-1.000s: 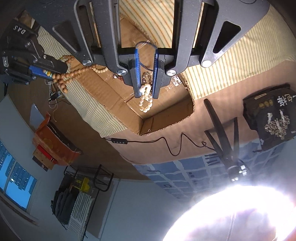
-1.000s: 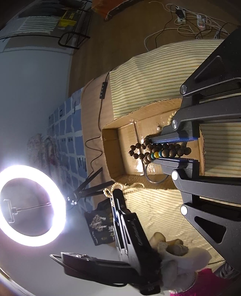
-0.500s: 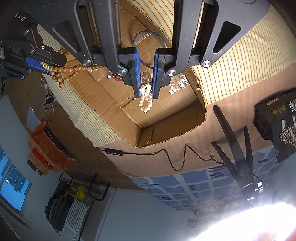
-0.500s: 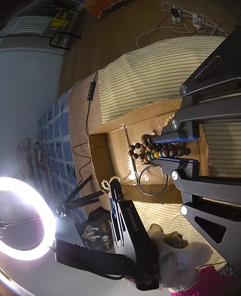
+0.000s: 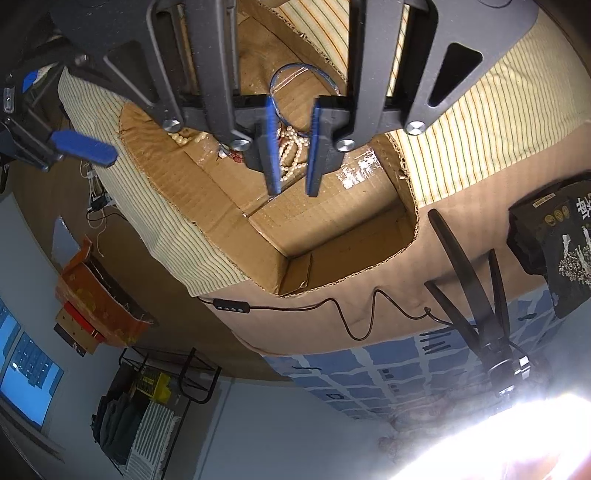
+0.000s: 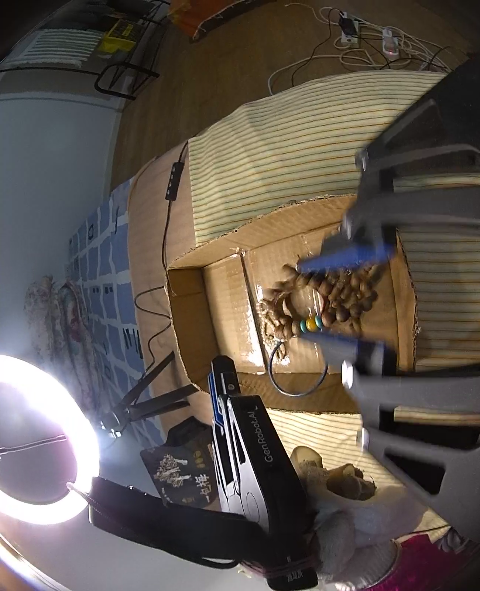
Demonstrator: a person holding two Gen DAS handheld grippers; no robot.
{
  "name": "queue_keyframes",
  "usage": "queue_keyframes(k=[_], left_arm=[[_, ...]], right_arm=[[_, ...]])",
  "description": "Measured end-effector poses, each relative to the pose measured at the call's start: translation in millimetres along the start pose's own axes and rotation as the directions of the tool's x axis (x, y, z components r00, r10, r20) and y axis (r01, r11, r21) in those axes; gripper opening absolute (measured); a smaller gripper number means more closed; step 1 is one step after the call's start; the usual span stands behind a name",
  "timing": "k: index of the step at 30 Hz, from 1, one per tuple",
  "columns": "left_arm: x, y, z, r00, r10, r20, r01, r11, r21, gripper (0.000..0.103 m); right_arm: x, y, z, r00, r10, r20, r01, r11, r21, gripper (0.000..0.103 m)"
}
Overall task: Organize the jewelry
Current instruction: 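Open left tool to drop the necklace while right tool releases the mala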
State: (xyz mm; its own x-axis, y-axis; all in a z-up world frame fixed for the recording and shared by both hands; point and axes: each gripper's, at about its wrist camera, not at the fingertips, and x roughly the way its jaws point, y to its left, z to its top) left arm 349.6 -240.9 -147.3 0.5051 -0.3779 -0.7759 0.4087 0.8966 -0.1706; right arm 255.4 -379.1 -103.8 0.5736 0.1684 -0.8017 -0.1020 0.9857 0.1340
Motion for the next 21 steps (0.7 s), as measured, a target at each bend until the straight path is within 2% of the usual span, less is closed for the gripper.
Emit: queue_keyframes(k=[1,6,8,9,21], left_arm=[[-1,0,0,1.000,-0.001,0.002,0.001,1.000,-0.001,0.024],[-8,2,-2,1.000,0.004,0.008,-0.004,1.000,-0.005,0.025],[-12,3,-3,1.000,0.007,0.013,-0.007,1.000,-0.003,0.034],[-14,3,-3,1.000,0.007,0.016,-0.007,1.000,-0.002,0.035],[-55,9,-10,0.998,0.030,0.057,-0.030,0.999,0.009,0.035]], right_arm=[[-2,1,0,1.000,-0.002,0.009,0.002,1.000,-0.001,0.065],[-2,2,0,1.000,-0.009,0.007,0.009,1.000,-0.004,0.066],[-2,2,-1,1.000,-0.009,0.007,0.009,1.000,-0.005,0.066],[-3,2,-1,1.000,-0.010,0.009,0.010,1.000,-0.005,0.066],[-21,8,-5,0.998,-0.007,0.057,0.008,1.000,-0.005,0.066]])
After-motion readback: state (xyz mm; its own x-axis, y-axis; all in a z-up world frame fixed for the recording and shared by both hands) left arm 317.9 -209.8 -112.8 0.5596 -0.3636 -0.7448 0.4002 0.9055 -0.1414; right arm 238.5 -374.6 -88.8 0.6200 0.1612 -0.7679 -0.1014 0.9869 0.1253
